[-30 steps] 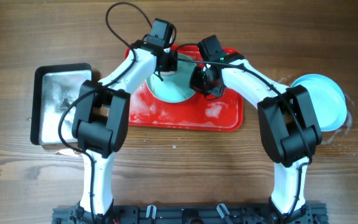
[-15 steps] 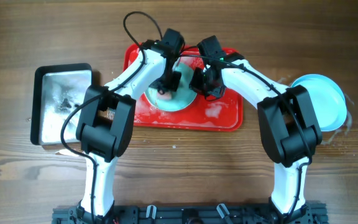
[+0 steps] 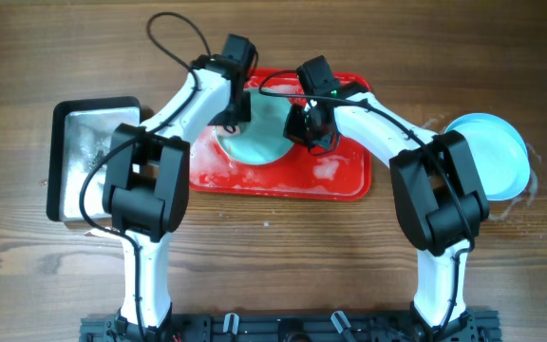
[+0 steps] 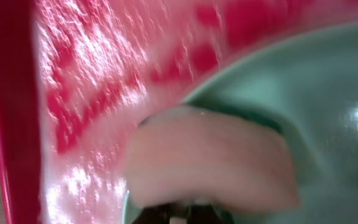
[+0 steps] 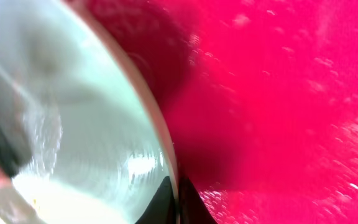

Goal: Clean dirty plates on tray and stack at the side
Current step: 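Scrub the held plate with the sponge in the left gripper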

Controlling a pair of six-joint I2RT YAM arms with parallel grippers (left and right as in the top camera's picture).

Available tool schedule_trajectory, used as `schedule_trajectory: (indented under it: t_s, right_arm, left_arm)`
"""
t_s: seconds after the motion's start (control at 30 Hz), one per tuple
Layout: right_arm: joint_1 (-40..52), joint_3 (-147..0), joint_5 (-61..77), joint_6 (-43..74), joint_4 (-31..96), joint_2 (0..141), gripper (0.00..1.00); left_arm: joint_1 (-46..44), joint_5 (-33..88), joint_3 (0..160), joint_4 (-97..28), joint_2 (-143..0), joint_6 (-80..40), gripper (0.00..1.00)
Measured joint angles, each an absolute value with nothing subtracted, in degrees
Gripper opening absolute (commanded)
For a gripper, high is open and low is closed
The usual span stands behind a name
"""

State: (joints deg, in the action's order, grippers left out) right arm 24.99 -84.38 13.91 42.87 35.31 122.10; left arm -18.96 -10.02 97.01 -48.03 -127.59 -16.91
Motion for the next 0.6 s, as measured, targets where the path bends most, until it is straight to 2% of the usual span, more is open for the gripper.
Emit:
schedule_trajectory:
  t_s: [0.2,0.33,0.6]
  right_arm:
    - [24.69,-84.49,13.8,43.92,34.57,122.21,0.04]
    - [23.88,-84.53,13.28,44.38,34.85,122.21,0.04]
    - [23.75,-84.53,12.84,43.9,35.7,122.21,0.04]
  left_arm:
    - [-18.63,-7.73,96.05,-34.59,-128.27,-19.81,0.04]
    - [-18.68,-1.89,95.94,-28.93,-128.81,-17.23,0.04]
    - [-21.82,8.97,96.07,-34.17,-128.84,-3.51,0.04]
